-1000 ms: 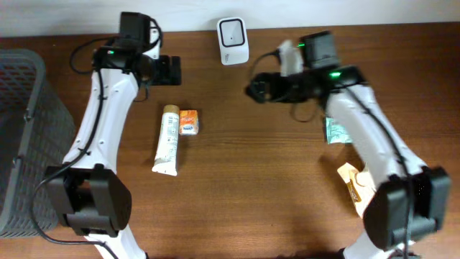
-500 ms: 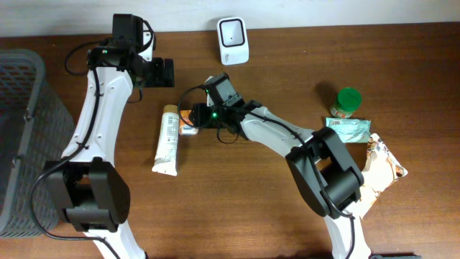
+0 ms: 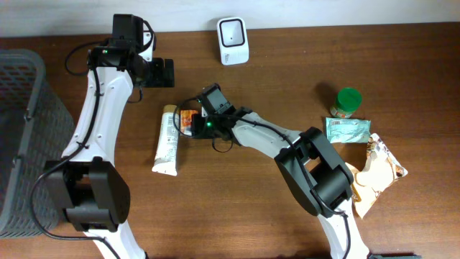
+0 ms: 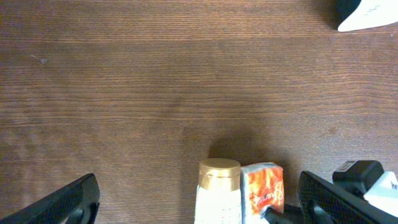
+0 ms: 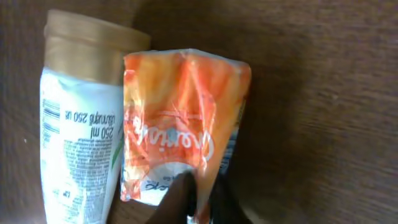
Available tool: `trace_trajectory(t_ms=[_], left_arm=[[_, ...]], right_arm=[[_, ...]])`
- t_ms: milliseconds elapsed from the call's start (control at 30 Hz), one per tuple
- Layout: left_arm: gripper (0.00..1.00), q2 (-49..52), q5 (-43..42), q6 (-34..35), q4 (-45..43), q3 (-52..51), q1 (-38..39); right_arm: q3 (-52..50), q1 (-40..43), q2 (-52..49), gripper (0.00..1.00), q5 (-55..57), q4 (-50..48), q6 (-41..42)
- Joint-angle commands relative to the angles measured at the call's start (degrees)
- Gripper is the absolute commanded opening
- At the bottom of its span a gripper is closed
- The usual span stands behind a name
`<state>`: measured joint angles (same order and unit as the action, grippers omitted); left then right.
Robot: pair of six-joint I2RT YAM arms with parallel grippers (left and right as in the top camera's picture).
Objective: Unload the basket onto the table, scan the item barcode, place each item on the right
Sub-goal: 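Reach the right gripper down to the small orange box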
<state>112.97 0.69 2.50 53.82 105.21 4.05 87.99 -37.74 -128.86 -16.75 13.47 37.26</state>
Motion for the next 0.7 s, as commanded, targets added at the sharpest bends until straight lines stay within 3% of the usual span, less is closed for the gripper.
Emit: trace_trajectory(t_ms=[0,167,233,300,367,433,467,500,533,600,667], left_arm=[[0.99,0.3,0.2,-1.3,0.1,-0.2,-0.1],[0.99,0.3,0.2,-1.3,0.1,-0.2,-0.1],[0.99,0.3,0.2,-1.3,0.1,-0.2,-0.1],[0.99,0.3,0.2,-1.3,0.1,-0.2,-0.1],[0.99,0.3,0.2,-1.3,0.1,-0.2,-0.1],[0.99,0.3,0.2,-1.3,0.1,-0.2,-0.1],[0.99,0.3,0.2,-1.3,0.1,-0.2,-0.1],[0.99,0.3,0.2,-1.3,0.1,-0.2,-0.1],[0.99,0.3,0.2,-1.3,0.1,-0.2,-0.1],[0.99,0.3,0.2,-1.3,0.1,-0.2,-0.1],[0.99,0.3,0.2,-1.3,0.1,-0.2,-0.1]], right_arm=[[0.1,2.4,1.3,0.04,0.7,3.7,-0.8],[0.1,5.0,12.6,0.04,1.4,13.4,-14.0],[0.1,4.9,16.0,0.04,10.3,20.5,-17.7],[0.1,4.0,17.2,0.04,30.7,28.4,-20.2],[0.1,3.2,16.0,0.04,42.6,30.6,-22.0],[0.1,2.4,14.5,0.04,47.2,31.4,-25.5],[0.1,2.2,14.4,0.04,43.9,32.2,-25.5],[0.1,2.2,14.4,0.23,37.1,32.9,-25.5],[0.1,2.0,14.4,0.33,31.1,33.4,-25.6],[0.1,1.0,14.4,0.38,20.3,33.8,-27.7],[0.1,-2.0,14.4,0.52,18.3,33.7,-29.2]])
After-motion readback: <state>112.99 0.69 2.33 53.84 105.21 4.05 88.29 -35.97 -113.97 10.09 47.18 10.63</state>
